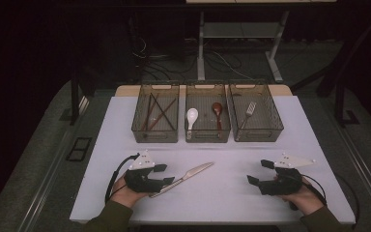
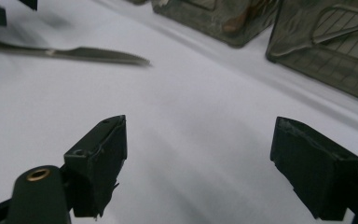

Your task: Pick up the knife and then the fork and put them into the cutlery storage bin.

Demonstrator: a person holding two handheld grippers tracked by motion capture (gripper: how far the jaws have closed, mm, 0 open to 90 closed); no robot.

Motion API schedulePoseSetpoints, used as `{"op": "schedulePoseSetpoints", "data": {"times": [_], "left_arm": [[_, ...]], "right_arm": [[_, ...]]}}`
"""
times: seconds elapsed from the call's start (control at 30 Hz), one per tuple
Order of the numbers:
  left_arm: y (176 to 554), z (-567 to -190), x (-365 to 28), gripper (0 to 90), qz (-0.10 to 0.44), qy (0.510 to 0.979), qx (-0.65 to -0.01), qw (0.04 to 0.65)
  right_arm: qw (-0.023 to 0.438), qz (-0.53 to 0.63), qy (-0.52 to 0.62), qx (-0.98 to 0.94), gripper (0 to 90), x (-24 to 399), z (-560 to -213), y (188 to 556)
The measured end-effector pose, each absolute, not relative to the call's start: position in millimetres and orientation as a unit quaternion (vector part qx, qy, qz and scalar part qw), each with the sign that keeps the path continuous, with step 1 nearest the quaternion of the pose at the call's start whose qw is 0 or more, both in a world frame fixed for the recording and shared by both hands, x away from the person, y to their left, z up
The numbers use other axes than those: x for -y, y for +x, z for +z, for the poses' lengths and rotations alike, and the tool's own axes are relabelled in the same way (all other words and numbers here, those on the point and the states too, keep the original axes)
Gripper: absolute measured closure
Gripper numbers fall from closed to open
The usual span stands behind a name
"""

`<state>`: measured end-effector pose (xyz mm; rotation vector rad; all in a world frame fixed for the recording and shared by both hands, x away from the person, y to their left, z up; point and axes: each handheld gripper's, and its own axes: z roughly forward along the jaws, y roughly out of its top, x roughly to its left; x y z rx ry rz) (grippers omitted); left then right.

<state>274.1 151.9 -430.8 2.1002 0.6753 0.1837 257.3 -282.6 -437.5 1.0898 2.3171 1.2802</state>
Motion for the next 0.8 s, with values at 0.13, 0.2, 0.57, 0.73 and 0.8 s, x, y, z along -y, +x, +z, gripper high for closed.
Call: {"op": "schedulePoseSetpoints", "data": {"times": [0.13,0.2,0.57,0.73,0.8], "left_arm": [[275,-432,-146,52.6,0.062,0.855,-0.266,0.441],[275,-433,-140,55.1,0.06,0.863,-0.259,0.43],[284,-441,-122,65.9,0.042,0.885,-0.24,0.397],[282,-445,-121,67.7,0.041,0.892,-0.241,0.38],[279,-447,-123,68.8,0.041,0.892,-0.24,0.382]], "right_arm": [[0.131,0.439,0.379,-0.804,18.8,282,-441,259],[0.134,0.439,0.379,-0.803,18.8,283,-441,259],[0.137,0.439,0.381,-0.802,18.9,285,-441,260],[0.137,0.439,0.379,-0.803,18.8,284,-440,259],[0.138,0.439,0.38,-0.803,18.8,285,-440,259]]}}
